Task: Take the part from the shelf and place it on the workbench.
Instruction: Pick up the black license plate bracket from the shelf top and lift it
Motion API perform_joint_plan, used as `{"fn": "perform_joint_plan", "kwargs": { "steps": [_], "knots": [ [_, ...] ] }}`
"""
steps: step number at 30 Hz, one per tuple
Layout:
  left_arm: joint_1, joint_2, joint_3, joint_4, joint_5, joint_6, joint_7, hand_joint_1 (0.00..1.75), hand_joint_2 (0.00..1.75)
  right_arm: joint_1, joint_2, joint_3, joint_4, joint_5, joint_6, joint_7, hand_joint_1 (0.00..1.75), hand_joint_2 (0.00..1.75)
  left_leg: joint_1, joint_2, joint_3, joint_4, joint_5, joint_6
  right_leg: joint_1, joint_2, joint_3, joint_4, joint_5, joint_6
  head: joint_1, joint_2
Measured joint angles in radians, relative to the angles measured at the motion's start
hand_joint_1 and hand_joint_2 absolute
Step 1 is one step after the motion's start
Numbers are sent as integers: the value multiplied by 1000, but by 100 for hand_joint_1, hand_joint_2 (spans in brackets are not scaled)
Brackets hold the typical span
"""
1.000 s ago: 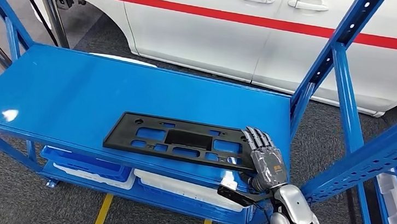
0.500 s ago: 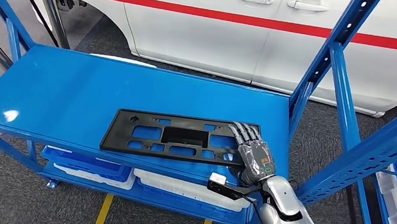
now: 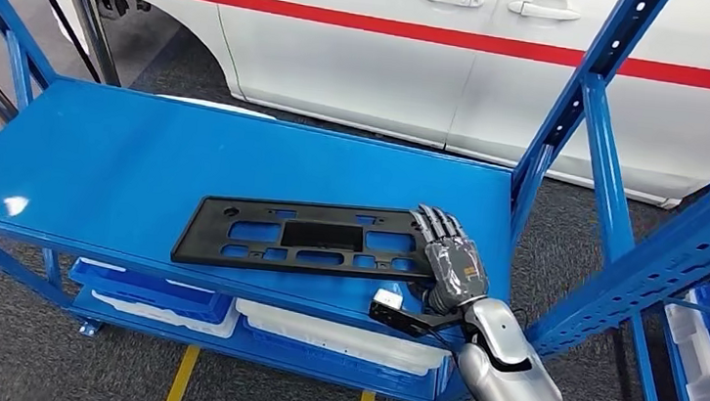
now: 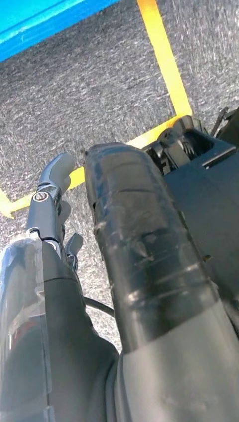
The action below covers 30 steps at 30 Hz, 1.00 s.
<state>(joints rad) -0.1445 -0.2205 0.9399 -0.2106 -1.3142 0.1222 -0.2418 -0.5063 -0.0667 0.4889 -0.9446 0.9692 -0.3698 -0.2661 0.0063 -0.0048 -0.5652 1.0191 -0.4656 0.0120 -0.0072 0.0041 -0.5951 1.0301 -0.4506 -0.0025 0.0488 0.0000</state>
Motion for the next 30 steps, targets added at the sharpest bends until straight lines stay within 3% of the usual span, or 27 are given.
{"fn": "perform_joint_plan", "kwargs": {
  "steps": [2,3,4,6,7,8,9,10,12,14,18,20,22,23,24,25,27,28,30],
  "knots": [
    [0,0,-2,0,-1,0,0,0,0,-7,2,0,18,-1,-3,-7,113,175,2,0,1,-6,7,13,-1,0,-1,1,-2,11,0,0],
    [-1,-1,-3,0,-1,0,0,0,0,-9,2,0,26,-2,-4,-11,123,175,4,1,1,-11,11,20,-2,0,-9,19,-16,15,1,0],
    [-2,-2,-4,0,-1,0,0,0,0,-10,2,1,34,-3,-6,-13,135,175,7,1,2,-15,15,26,-4,0,-25,56,-40,19,1,0],
    [-3,-2,-7,0,-1,0,0,0,0,-10,2,2,51,-4,-10,-18,154,175,7,3,-1,-17,18,32,-7,-1,-83,180,-105,26,1,0],
    [-2,-2,-8,0,0,0,0,0,0,-10,2,2,59,-4,-14,-20,161,175,6,3,-2,-16,18,32,-8,-1,-110,238,-126,29,1,0],
    [-2,-2,-9,0,0,0,0,0,0,-9,3,3,67,-5,-18,-24,164,175,6,3,-2,-16,17,32,-9,-1,-126,270,-129,31,1,0],
    [-2,-2,-10,0,0,0,0,0,0,-10,3,3,73,-6,-21,-27,167,175,6,3,-2,-14,16,31,-10,-1,-122,262,-112,31,1,0],
    [-2,-3,-10,0,0,1,1,0,0,-13,3,4,77,-6,-23,-30,169,175,6,2,0,-13,14,30,-12,-1,-99,217,-80,31,1,0],
    [-2,-4,-12,0,0,1,1,0,0,-20,4,5,83,-6,-28,-36,174,175,5,1,3,-8,9,24,-12,-2,-33,81,-21,26,1,0],
    [-3,-5,-12,0,0,2,2,0,0,-28,7,7,88,-8,-34,-41,175,175,2,-1,3,-5,5,14,-7,-1,2,7,-6,19,0,0],
    [-3,-5,-12,0,3,9,2,0,0,-36,13,9,95,-14,-49,-49,175,175,5,-1,2,8,-10,-8,-7,-2,11,-9,-4,-4,-1,0],
    [-2,-5,-13,0,4,10,2,0,0,-37,17,9,98,-16,-59,-49,175,175,7,0,-35,91,-63,-16,-10,-6,16,-16,-1,-14,-1,0],
    [-1,-5,-13,0,7,10,2,0,0,-34,18,9,101,-17,-71,-50,175,175,8,0,-94,220,-122,-22,-9,-10,15,-15,-2,-18,-2,0],
    [1,-5,-13,0,9,11,2,0,0,-33,19,9,101,-17,-78,-50,175,175,9,0,-113,260,-131,-24,-9,-11,14,-15,-2,-18,-2,0],
    [3,-5,-13,0,10,11,2,0,0,-32,19,8,101,-17,-85,-51,175,175,10,0,-114,264,-120,-25,-9,-11,14,-13,-2,-18,-2,0],
    [4,-4,-13,0,12,12,2,0,0,-30,19,8,101,-17,-91,-51,175,175,11,0,-96,228,-92,-27,-10,-11,15,-11,-3,-16,-2,0],
    [4,-4,-13,0,13,13,2,0,0,-27,19,5,99,-17,-102,-51,175,175,14,0,-31,96,-30,-29,-12,-10,14,-3,-8,-9,-2,0],
    [3,-5,-13,0,13,13,2,0,0,-26,19,3,98,-17,-105,-51,175,175,15,-1,-7,45,-14,-26,-10,-9,12,2,-10,-3,-2,0],
    [4,-5,-13,0,13,13,1,0,0,-23,19,-3,97,-17,-107,-49,175,175,12,-2,8,10,-13,-16,-6,-5,8,6,-10,9,-2,0]
  ]
}}
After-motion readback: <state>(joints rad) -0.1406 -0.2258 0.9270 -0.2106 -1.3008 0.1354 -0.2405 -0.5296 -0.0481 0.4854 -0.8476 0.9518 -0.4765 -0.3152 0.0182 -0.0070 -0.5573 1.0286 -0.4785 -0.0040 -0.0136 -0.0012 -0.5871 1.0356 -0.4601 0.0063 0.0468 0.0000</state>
